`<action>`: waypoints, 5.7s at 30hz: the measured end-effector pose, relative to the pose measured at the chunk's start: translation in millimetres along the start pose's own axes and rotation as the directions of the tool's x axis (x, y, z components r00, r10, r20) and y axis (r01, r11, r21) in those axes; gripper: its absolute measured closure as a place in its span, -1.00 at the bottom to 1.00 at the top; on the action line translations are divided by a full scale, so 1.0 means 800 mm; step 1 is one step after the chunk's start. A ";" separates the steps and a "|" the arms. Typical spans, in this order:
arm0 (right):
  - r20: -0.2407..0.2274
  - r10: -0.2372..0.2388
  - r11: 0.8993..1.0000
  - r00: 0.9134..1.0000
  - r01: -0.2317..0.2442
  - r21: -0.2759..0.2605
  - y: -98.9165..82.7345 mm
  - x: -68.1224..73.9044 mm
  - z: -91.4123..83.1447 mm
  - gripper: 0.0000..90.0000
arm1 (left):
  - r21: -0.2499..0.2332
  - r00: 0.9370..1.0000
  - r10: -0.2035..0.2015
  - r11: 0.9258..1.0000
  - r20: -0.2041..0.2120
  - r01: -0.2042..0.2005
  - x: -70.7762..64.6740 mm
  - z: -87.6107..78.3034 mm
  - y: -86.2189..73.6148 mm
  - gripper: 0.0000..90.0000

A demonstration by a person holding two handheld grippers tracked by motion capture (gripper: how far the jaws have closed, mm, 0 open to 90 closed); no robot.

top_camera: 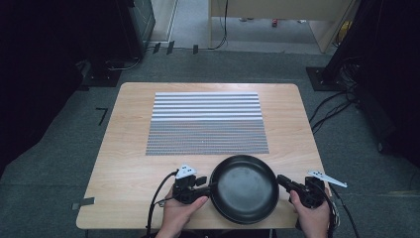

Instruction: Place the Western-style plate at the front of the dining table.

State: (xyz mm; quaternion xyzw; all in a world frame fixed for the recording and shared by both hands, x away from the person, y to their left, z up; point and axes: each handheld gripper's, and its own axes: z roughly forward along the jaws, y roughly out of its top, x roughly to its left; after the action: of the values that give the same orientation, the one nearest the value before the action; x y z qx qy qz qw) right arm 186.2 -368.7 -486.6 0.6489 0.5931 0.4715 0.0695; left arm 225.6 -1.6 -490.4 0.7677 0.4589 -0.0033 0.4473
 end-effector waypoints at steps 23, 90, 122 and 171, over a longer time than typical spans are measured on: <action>-0.009 0.029 0.999 1.000 -0.029 0.013 -0.011 0.006 0.011 0.90 | 0.025 0.999 -0.039 0.999 0.023 0.039 0.002 0.006 -0.007 0.34; -0.157 0.315 0.949 0.936 -0.316 0.019 -0.034 0.005 0.043 0.90 | -0.019 0.975 -0.188 0.981 0.123 0.191 0.025 -0.019 -0.009 0.59; -0.214 0.211 0.977 0.954 -0.208 0.035 0.046 0.056 0.068 0.88 | -0.109 0.959 -0.254 0.957 0.128 0.268 0.060 -0.056 0.045 0.72; -0.145 0.245 0.967 0.959 -0.232 0.105 0.176 0.064 0.228 0.87 | -0.128 0.919 -0.393 0.910 0.033 0.394 0.188 0.005 0.178 0.76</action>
State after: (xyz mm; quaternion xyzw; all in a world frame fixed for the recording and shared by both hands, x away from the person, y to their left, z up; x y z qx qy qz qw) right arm 404.6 -280.3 -467.6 0.6791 0.5340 0.4997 -0.0631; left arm 415.2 75.8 -458.2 0.6284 0.6016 -0.0654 0.4888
